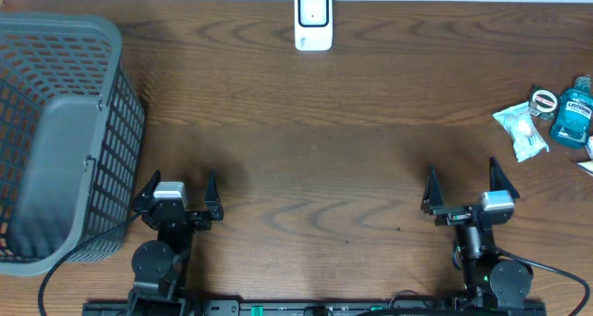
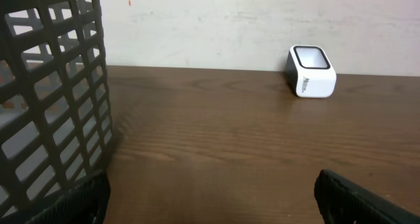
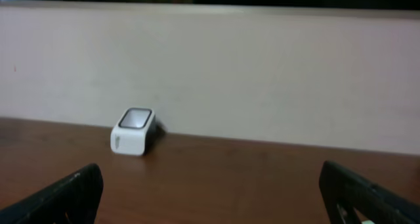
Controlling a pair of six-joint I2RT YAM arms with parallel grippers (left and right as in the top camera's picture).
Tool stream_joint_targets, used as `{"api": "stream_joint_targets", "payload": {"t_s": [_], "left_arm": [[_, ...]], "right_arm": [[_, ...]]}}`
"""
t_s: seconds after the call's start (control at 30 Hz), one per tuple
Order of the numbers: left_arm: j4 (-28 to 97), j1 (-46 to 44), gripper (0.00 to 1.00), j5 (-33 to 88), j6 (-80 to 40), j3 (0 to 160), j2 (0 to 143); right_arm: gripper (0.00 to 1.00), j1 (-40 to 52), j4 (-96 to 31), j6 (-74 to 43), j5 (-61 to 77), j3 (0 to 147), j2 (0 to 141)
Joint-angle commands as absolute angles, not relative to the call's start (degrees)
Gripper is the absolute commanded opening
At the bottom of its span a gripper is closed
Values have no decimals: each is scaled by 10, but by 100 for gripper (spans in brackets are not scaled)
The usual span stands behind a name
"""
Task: Scan the item barcode
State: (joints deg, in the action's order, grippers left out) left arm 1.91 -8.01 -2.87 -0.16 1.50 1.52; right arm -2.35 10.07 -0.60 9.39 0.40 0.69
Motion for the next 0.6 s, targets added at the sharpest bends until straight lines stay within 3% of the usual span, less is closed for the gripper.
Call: {"api": "stream_joint_targets", "payload": {"t_s": [0.0, 0.17, 0.57], "left_arm": [[38, -78, 98, -34, 0, 3, 14], [38, -78, 98, -34, 0, 3, 14], [38, -78, 98, -34, 0, 3, 14]], "right_arm": [[99, -18, 56, -6, 94, 3, 3], [99, -18, -36, -6, 93, 3, 3], [99, -18, -35, -6, 94, 3, 3]]}}
